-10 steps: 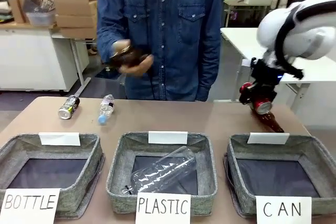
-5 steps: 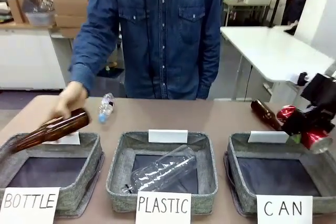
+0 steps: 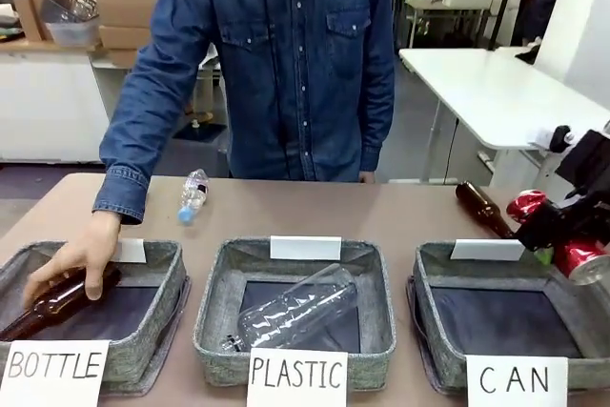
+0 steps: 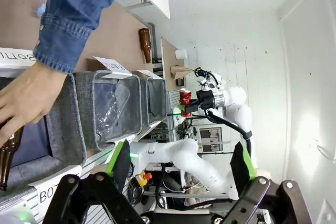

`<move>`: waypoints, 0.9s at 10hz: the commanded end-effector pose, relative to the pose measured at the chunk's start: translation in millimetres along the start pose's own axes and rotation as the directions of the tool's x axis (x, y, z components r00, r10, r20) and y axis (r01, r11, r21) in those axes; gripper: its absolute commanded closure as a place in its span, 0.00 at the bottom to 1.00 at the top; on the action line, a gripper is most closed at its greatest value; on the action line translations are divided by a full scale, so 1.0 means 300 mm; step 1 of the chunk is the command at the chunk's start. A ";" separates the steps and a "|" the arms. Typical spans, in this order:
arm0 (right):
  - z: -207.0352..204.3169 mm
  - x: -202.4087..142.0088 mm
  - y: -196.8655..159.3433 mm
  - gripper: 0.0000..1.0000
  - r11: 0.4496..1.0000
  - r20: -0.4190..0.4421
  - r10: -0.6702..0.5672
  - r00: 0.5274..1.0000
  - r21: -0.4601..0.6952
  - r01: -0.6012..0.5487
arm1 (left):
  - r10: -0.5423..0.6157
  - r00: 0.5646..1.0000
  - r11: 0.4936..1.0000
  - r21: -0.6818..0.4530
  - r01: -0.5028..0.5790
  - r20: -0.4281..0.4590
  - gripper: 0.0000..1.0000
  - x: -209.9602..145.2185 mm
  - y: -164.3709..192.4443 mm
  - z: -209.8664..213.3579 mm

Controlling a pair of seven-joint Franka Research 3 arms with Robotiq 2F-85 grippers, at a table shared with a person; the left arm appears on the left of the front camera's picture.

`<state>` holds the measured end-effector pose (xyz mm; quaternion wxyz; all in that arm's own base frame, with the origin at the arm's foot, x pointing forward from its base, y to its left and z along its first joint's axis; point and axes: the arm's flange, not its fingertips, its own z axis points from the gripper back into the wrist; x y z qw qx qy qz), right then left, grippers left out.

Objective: Sort the can waste into the basket.
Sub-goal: Pick up the can waste from the table and place it in the right Fabric basket.

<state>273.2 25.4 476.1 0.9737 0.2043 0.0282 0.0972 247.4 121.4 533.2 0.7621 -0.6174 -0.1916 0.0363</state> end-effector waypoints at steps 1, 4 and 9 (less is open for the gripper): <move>-0.101 -0.042 -0.025 0.86 1.000 -0.012 -0.011 1.000 0.005 0.011 | -0.019 1.000 1.000 -0.021 0.019 0.005 0.00 -0.001 -0.005 -0.002; -0.102 -0.030 -0.038 0.00 1.000 -0.034 -0.023 0.999 -0.014 0.023 | -0.019 1.000 1.000 -0.021 0.019 0.005 0.00 -0.001 -0.005 -0.002; -0.104 -0.026 -0.055 0.00 0.999 -0.009 -0.054 0.998 0.005 0.054 | -0.019 1.000 1.000 -0.021 0.019 0.005 0.00 -0.001 -0.005 -0.002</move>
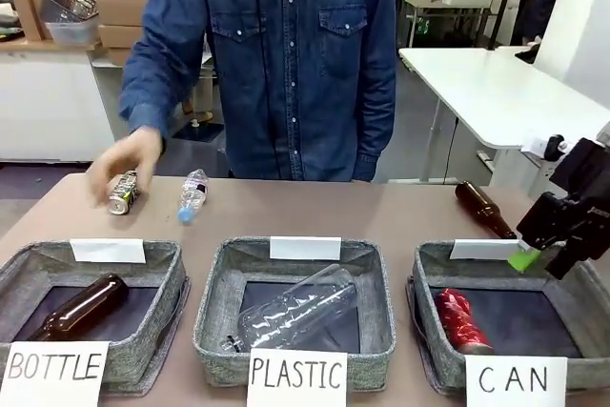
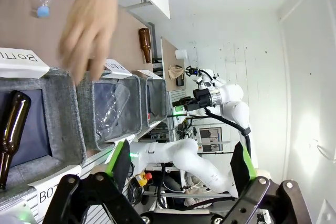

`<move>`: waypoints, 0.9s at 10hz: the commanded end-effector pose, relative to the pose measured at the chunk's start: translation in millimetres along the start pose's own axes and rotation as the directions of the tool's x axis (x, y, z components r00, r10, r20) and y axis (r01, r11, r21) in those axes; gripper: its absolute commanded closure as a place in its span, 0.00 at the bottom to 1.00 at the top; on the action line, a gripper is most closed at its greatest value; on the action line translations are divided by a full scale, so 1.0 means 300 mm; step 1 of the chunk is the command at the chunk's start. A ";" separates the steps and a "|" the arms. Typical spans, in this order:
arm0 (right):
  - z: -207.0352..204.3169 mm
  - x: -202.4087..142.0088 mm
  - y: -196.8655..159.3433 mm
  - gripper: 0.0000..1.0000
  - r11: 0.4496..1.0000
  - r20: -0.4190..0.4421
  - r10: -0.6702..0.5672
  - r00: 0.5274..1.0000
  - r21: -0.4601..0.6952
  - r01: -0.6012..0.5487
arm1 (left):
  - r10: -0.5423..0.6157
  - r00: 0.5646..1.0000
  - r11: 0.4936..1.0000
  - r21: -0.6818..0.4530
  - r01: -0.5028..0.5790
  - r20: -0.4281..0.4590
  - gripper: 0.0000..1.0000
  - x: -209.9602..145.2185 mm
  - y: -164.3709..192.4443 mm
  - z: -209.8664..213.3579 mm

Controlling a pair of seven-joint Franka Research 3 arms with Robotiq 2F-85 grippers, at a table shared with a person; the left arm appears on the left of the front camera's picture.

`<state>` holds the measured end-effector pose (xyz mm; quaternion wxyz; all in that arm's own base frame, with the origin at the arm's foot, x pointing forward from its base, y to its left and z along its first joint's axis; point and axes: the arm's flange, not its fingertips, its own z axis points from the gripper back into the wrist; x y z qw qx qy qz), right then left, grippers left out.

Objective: Sort the can waste into the basket.
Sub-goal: Pick up the can waste from the table and place it in the right Fabric basket.

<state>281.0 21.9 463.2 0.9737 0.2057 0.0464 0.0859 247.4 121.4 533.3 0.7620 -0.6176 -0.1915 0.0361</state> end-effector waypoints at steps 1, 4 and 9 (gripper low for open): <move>-0.074 -0.048 -0.026 0.00 1.000 0.022 -0.022 1.000 0.000 0.022 | -0.019 1.000 1.000 -0.021 0.019 0.005 0.00 -0.001 -0.005 -0.002; -0.075 -0.049 -0.032 0.00 1.000 0.040 -0.018 0.999 0.017 0.017 | -0.019 1.000 1.000 -0.021 0.019 0.005 0.00 -0.001 -0.005 -0.002; 0.100 -0.012 -0.034 0.00 0.629 0.642 -0.033 0.766 0.609 -0.483 | -0.019 1.000 1.000 -0.021 0.019 0.005 0.00 -0.001 -0.005 -0.002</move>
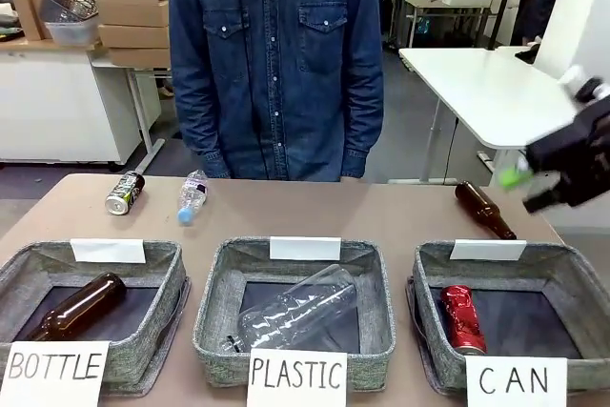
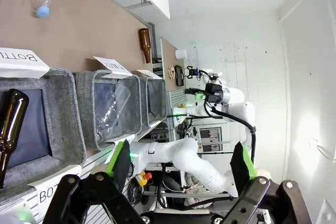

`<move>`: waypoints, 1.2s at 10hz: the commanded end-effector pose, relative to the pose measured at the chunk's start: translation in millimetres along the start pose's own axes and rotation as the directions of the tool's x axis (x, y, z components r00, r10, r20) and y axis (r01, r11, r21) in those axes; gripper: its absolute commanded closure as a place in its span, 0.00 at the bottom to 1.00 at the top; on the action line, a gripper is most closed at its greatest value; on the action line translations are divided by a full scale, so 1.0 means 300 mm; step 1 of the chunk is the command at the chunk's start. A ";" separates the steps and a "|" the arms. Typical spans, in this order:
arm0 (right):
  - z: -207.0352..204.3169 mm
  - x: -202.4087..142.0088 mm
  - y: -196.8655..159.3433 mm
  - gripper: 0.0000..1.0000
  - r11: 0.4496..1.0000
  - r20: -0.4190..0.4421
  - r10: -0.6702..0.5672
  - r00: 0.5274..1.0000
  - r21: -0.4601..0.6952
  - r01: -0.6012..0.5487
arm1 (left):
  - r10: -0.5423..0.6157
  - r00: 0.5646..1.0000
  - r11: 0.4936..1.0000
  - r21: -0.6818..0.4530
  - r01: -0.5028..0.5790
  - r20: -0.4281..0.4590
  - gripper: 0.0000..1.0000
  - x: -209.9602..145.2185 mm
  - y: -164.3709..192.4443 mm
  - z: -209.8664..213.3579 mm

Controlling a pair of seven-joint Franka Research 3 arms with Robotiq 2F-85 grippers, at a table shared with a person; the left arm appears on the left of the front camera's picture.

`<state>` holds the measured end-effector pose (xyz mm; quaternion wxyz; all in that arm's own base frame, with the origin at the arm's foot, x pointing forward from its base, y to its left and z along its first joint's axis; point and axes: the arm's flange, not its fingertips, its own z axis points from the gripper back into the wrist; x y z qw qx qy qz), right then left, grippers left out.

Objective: Sort the can waste into the basket.
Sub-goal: Pick up the can waste from the table and place it in the right Fabric basket.

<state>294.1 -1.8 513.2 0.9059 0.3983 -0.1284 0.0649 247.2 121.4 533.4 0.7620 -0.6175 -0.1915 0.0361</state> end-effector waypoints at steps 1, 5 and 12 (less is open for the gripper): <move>-0.024 -0.054 -0.074 0.00 0.750 0.372 0.026 0.928 0.607 -0.264 | -0.019 1.000 1.000 -0.021 0.019 0.005 0.00 -0.001 -0.004 -0.003; 0.094 0.035 -0.044 0.00 0.958 0.188 -0.069 0.980 0.285 0.013 | -0.019 1.000 1.000 -0.021 0.019 0.005 0.00 -0.001 -0.004 -0.003; 0.094 0.035 -0.044 0.00 0.958 0.188 -0.069 0.980 0.285 0.013 | -0.019 1.000 1.000 -0.021 0.019 0.005 0.00 -0.001 -0.004 -0.003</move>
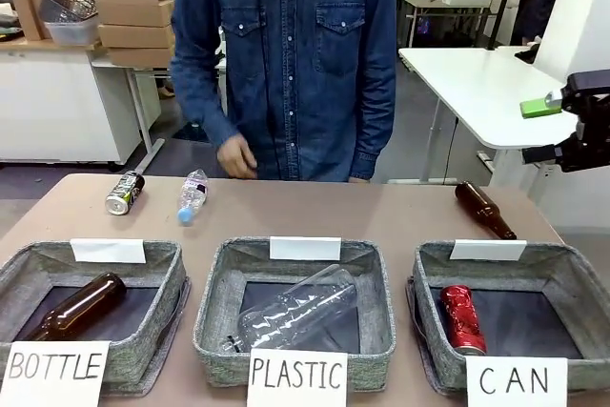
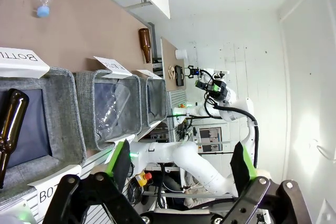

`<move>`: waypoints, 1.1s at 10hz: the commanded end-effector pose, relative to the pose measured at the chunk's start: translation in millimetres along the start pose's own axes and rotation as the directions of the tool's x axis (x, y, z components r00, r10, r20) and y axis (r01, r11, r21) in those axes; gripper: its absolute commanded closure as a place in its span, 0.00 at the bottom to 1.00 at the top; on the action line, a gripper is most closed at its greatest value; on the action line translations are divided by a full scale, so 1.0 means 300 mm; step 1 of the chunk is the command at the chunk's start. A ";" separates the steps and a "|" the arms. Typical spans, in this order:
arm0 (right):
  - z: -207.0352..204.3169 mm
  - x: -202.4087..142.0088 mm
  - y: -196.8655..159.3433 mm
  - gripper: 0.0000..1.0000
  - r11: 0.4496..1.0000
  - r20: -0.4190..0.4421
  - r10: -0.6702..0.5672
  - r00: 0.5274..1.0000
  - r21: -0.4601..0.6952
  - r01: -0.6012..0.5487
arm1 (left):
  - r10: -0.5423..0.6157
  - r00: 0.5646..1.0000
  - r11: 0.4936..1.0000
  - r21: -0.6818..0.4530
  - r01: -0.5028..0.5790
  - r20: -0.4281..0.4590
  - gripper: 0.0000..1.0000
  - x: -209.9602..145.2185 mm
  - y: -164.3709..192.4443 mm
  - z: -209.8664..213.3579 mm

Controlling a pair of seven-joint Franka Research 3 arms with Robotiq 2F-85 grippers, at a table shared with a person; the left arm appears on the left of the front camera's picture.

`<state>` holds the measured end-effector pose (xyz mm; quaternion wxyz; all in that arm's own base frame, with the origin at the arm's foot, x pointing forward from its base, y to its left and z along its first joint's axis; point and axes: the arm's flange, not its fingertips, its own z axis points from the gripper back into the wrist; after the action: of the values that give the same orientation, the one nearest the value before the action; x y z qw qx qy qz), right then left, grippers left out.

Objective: Sort the can waste into the basket.
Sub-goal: Pick up the can waste from the table and place it in the right Fabric basket.

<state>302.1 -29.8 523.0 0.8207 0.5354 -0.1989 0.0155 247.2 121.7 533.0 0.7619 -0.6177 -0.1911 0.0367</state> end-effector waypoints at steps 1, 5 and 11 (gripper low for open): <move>0.007 0.003 0.004 0.00 1.000 -0.012 0.015 1.000 -0.008 -0.015 | -0.021 1.000 1.000 -0.021 0.021 0.005 0.00 -0.001 -0.006 -0.004; 0.007 0.003 0.004 0.00 1.000 -0.012 0.015 1.000 -0.008 -0.015 | -0.078 0.997 0.979 0.193 0.073 0.016 0.00 0.010 -0.023 0.011; 0.007 0.003 0.004 0.00 1.000 -0.012 0.015 1.000 -0.008 -0.015 | -0.070 0.980 0.743 0.645 0.177 -0.189 0.00 0.368 0.080 -0.220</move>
<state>301.9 -29.8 523.4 0.8209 0.5354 -0.1980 0.0160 347.5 97.3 531.7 0.9424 -0.2906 -0.1647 0.0179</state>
